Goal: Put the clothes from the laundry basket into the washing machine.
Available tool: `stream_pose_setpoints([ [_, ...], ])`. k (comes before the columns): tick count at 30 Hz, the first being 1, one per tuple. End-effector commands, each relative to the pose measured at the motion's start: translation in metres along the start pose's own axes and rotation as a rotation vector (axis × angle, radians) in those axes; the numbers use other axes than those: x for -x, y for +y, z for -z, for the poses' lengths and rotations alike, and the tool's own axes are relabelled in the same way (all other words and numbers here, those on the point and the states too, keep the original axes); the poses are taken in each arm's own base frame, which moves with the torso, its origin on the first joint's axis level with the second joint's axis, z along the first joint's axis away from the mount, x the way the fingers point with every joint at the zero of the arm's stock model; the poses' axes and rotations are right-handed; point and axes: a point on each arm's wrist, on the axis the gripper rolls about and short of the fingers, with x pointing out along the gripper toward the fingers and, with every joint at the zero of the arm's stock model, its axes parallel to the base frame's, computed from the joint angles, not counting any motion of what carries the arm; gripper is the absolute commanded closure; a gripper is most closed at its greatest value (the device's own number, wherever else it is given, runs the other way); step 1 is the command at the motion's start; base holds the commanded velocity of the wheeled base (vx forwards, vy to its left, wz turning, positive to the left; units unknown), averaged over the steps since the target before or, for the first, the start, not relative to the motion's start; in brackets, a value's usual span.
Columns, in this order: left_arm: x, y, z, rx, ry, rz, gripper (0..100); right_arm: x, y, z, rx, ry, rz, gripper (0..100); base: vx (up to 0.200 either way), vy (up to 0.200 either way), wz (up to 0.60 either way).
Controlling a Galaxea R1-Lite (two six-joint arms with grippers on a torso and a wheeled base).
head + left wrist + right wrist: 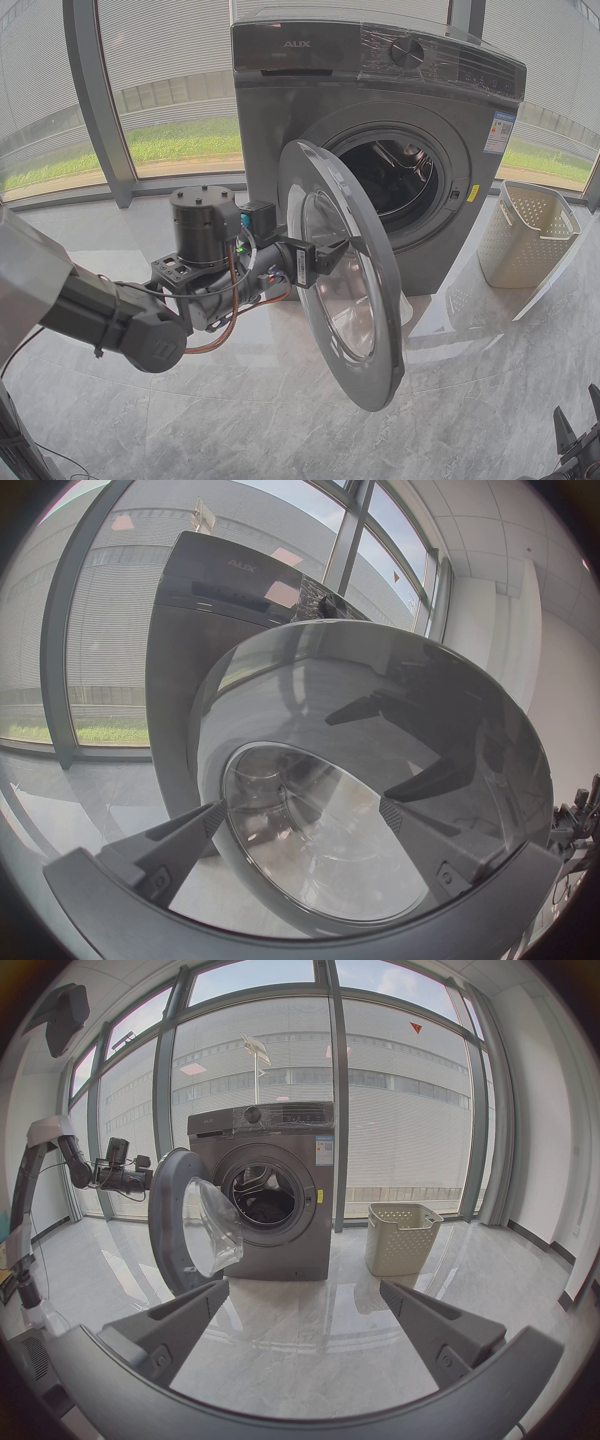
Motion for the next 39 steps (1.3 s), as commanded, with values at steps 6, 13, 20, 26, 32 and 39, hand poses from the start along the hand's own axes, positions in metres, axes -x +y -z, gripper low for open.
stream_pose_setpoints([
  [6, -0.038, -0.002, -0.002, 0.040, -0.053, -0.019, 0, 0.000, 0.000, 0.004, 0.000, -0.005, 0.000, 0, 0.000, 0.000, 0.00],
  [13, -0.062, -0.005, -0.014, 0.098, -0.123, -0.054, 0, 0.000, 0.000, 0.004, 0.000, -0.005, 0.000, 0, 0.000, 0.000, 0.00],
  [20, -0.070, 0.003, -0.026, 0.207, -0.110, -0.135, 0, 0.000, 0.000, 0.004, 0.000, -0.005, 0.000, 0, 0.000, 0.000, 0.00],
  [26, -0.055, 0.013, -0.020, 0.208, -0.067, -0.201, 0, 0.000, 0.000, 0.004, 0.000, -0.005, 0.000, 0, 0.000, 0.000, 0.00],
  [32, 0.014, 0.004, -0.014, 0.181, 0.015, -0.194, 0, 0.000, 0.000, 0.003, 0.000, -0.006, 0.000, 0, 0.000, 0.000, 0.00],
  [39, 0.122, 0.003, -0.015, 0.086, -0.001, -0.178, 0, 0.000, 0.000, 0.003, 0.000, -0.006, 0.000, 0, 0.000, 0.000, 0.00],
])
